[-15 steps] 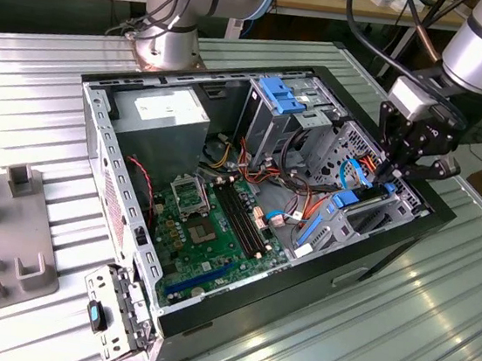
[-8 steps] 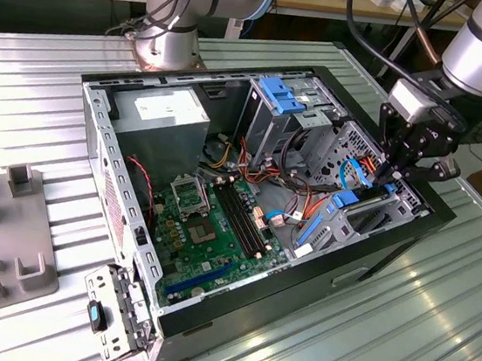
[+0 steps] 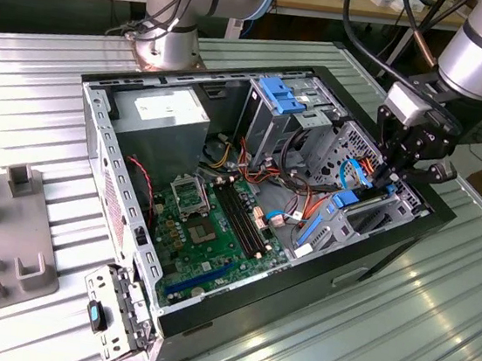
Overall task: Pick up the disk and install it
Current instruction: 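Insert the second disk wire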
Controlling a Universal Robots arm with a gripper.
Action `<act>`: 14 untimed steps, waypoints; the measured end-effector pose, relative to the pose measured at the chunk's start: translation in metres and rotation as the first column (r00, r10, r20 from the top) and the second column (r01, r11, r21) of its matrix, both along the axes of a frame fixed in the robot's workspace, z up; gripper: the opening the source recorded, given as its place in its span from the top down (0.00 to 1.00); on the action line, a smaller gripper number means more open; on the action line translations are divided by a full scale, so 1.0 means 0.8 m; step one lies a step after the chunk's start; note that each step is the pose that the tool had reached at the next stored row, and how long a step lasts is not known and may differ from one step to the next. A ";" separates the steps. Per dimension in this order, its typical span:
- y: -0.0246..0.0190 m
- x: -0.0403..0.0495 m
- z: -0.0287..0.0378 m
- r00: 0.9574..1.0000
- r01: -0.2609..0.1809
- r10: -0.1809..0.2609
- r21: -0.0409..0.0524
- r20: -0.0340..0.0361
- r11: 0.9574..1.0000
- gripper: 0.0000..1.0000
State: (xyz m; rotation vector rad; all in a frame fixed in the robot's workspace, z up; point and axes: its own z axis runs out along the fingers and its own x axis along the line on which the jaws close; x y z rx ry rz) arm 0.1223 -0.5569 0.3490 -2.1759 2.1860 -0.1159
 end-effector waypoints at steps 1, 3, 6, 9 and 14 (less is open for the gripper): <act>0.0000 0.000 -0.0006 1.000 0.003 -0.003 0.000 0.000 1.000 0.84; 0.0000 0.000 -0.0015 1.000 0.005 -0.005 0.000 0.000 1.000 0.84; 0.0000 0.000 -0.0042 1.000 0.008 -0.008 0.000 0.000 1.000 0.84; -0.0001 0.000 -0.0069 1.000 0.011 -0.011 -0.001 0.000 1.000 0.84; -0.0001 0.000 -0.0076 1.000 0.012 -0.012 0.000 0.000 1.000 0.84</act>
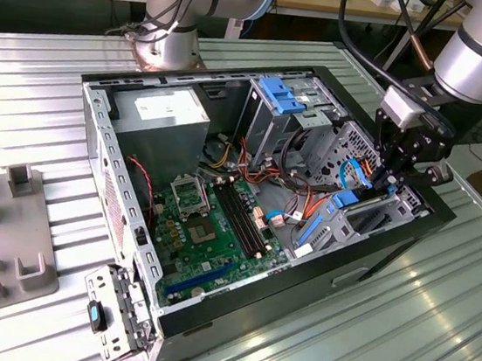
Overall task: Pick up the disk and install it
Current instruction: 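Insert the second disk wire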
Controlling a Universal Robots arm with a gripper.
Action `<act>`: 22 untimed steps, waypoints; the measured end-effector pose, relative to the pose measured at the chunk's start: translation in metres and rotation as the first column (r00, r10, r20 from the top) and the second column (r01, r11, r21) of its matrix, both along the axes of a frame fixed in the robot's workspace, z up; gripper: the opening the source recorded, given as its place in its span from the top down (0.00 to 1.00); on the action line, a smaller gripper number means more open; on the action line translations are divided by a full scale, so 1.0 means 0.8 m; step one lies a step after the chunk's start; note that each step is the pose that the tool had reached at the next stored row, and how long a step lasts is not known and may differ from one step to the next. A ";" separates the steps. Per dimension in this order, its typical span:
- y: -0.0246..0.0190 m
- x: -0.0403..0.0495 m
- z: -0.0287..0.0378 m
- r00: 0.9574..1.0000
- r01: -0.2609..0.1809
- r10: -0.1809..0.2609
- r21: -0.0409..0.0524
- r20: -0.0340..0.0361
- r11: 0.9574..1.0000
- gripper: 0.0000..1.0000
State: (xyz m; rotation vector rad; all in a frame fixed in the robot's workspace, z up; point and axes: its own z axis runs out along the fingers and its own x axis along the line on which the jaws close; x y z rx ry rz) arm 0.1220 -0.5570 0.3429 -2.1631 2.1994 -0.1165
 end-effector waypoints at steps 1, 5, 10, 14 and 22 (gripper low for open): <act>0.0000 0.000 0.0000 1.000 0.000 0.000 0.000 0.000 1.000 0.84; 0.0000 0.000 -0.0001 1.000 0.000 0.000 0.000 0.000 1.000 0.84; 0.0000 0.000 0.0026 1.000 0.000 0.000 0.001 0.000 1.000 0.84; 0.0000 0.000 0.0079 1.000 0.000 0.000 0.000 0.000 1.000 0.84; 0.0000 0.000 0.0137 1.000 0.000 0.000 0.000 0.000 1.000 0.84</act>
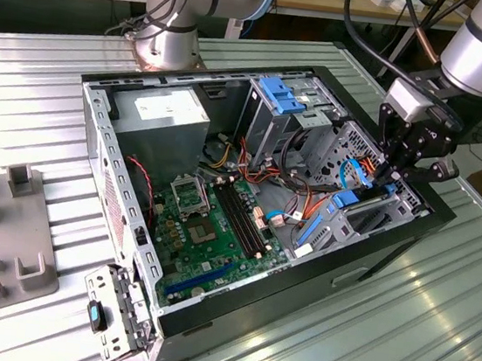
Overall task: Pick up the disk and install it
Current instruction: 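Insert the second disk wire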
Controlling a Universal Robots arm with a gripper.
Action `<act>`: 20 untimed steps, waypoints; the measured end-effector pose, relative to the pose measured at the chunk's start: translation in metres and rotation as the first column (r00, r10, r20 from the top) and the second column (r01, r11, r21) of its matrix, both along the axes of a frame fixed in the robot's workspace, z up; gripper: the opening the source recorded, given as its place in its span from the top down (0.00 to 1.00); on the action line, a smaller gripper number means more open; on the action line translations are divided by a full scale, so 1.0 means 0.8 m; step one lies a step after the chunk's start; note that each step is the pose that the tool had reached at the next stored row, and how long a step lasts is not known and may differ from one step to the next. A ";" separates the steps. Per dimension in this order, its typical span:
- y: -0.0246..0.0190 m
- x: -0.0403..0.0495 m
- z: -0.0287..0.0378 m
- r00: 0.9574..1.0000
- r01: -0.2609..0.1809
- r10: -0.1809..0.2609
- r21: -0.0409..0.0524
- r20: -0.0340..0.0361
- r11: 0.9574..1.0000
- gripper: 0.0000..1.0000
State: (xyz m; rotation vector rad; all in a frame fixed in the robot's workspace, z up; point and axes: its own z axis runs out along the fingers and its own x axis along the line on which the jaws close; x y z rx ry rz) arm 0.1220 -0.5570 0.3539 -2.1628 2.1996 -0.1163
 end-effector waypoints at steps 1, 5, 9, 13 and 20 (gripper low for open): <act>0.0000 0.000 0.0001 1.000 0.000 0.000 0.000 0.000 1.000 0.84; 0.0000 0.000 0.0001 1.000 0.000 0.000 0.002 0.000 1.000 0.84; 0.0000 0.000 0.0001 1.000 0.000 0.000 0.006 0.000 1.000 0.84; 0.0000 0.000 0.0001 1.000 0.000 0.000 0.006 0.000 1.000 0.84; 0.0000 0.000 0.0001 1.000 0.000 0.000 0.006 0.000 1.000 0.84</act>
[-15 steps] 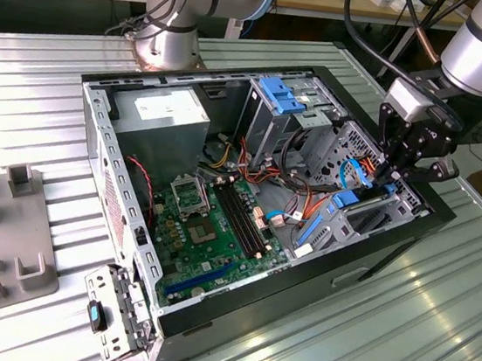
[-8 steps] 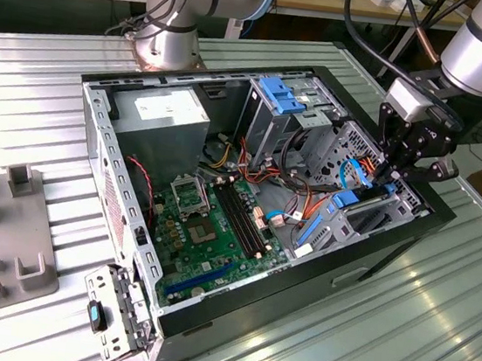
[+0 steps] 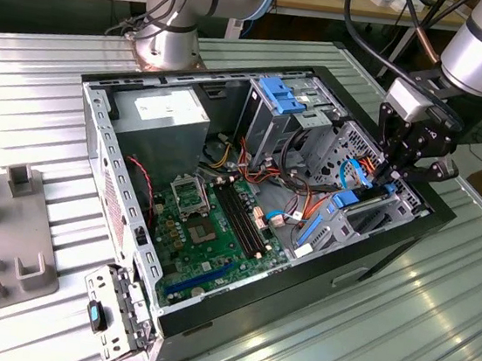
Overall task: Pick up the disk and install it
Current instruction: 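Insert the second disk wire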
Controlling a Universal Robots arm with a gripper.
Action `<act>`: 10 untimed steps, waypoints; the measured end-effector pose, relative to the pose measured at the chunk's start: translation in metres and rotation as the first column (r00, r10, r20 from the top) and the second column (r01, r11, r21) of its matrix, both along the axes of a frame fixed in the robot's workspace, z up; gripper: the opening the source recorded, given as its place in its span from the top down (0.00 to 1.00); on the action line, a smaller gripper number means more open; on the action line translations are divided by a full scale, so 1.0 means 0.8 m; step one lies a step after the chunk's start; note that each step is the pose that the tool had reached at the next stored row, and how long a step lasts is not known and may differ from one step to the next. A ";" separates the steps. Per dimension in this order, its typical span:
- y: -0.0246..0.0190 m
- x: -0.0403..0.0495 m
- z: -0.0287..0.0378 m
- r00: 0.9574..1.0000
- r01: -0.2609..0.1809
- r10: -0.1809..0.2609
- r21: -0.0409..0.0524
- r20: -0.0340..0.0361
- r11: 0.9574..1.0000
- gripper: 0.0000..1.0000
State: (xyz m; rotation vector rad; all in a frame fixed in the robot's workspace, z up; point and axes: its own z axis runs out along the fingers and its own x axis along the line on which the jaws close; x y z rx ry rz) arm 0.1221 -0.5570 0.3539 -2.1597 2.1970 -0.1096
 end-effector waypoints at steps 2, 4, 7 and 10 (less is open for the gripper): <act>-0.0001 0.001 0.0001 1.000 0.000 0.000 0.001 0.000 1.000 0.84; -0.0002 0.001 -0.0007 1.000 0.007 -0.007 0.003 0.000 1.000 0.84; -0.0001 0.001 -0.0008 1.000 0.007 -0.007 0.004 0.000 1.000 0.84; -0.0001 0.001 -0.0008 1.000 0.007 -0.007 0.004 0.000 1.000 0.84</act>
